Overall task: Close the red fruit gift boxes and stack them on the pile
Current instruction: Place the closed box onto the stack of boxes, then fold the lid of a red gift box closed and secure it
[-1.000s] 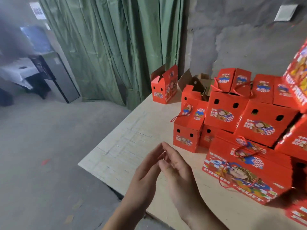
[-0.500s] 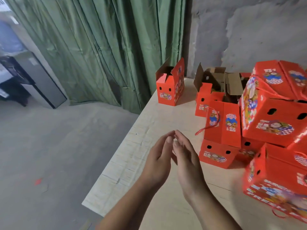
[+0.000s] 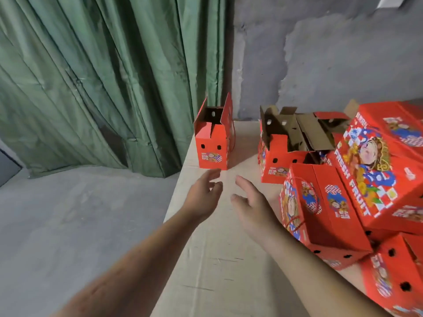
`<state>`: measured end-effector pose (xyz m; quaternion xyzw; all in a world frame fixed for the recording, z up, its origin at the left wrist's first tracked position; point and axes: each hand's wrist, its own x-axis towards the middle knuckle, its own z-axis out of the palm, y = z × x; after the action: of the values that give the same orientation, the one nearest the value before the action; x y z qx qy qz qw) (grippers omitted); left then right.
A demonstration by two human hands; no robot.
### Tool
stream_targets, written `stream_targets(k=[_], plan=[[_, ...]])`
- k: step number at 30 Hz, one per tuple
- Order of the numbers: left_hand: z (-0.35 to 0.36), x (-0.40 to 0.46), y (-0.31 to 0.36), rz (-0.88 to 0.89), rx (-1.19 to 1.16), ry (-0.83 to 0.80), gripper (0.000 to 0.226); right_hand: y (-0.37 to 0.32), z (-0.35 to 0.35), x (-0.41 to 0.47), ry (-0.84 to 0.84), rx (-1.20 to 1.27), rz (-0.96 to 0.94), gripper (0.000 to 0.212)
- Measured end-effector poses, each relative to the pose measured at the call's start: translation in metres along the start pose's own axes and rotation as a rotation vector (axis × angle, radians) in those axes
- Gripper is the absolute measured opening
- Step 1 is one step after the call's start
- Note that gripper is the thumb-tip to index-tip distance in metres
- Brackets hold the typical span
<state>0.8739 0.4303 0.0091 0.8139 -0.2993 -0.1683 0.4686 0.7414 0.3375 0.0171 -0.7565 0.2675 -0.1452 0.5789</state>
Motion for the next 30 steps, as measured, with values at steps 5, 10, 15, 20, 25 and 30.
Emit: stream_targets(k=[5,10,15,20,25,30], plan=[[-0.016,0.085,-0.004,0.105,0.38,-0.122,0.057,-0.004,-0.013,0.055,0.082,-0.132,0.045,0.063],[-0.001,0.154,-0.006,0.123,0.708,-0.284,0.074,0.017,-0.066,0.114,0.179,-0.387,0.013,0.056],[0.024,0.211,-0.022,0.061,0.956,-0.342,0.086,0.064,-0.124,0.181,0.068,-0.82,0.14,0.076],[0.036,0.252,-0.047,0.03,1.089,-0.209,0.094,0.116,-0.154,0.226,0.036,-1.168,0.093,0.082],[0.035,0.283,-0.074,0.068,1.174,-0.231,0.092,0.136,-0.149,0.224,0.15,-1.137,0.013,0.079],[0.036,0.299,-0.087,0.207,1.138,-0.093,0.04,0.137,-0.15,0.22,0.161,-1.112,-0.013,0.078]])
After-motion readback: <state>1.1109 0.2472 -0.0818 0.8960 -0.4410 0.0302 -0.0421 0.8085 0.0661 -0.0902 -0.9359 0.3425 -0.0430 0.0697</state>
